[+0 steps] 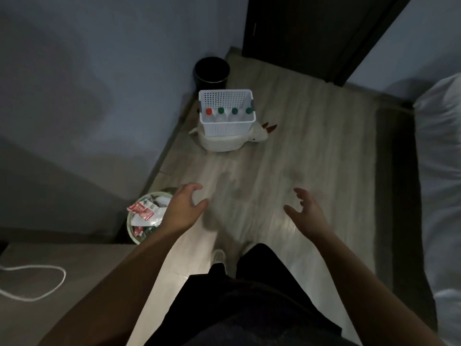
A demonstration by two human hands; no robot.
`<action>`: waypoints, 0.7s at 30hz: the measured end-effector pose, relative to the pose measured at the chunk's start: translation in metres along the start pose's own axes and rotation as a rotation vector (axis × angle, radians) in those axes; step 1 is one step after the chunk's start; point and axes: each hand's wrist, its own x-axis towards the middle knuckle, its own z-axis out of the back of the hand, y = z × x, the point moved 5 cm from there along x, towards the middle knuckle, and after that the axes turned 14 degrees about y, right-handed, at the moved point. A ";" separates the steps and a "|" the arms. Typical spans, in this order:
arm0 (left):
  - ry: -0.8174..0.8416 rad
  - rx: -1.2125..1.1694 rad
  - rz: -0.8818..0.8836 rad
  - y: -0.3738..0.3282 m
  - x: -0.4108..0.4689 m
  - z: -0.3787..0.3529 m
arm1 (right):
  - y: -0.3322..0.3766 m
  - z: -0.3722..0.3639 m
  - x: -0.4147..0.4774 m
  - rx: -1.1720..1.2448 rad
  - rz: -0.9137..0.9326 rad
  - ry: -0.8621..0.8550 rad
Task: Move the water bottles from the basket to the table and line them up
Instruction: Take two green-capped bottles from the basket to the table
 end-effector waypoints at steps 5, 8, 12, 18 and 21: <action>-0.029 -0.089 0.025 -0.019 0.072 0.001 | 0.012 0.030 0.074 0.000 0.016 0.031; -0.046 -0.098 0.020 -0.038 0.128 0.000 | 0.022 0.056 0.134 -0.013 0.024 0.070; -0.076 -0.096 0.061 -0.065 0.208 -0.001 | 0.040 0.101 0.226 -0.037 0.045 0.135; -0.130 -0.194 0.192 -0.096 0.313 -0.005 | 0.076 0.158 0.361 -0.137 0.083 0.270; -0.153 -0.215 0.241 -0.097 0.369 -0.010 | 0.086 0.157 0.431 -0.192 0.118 0.334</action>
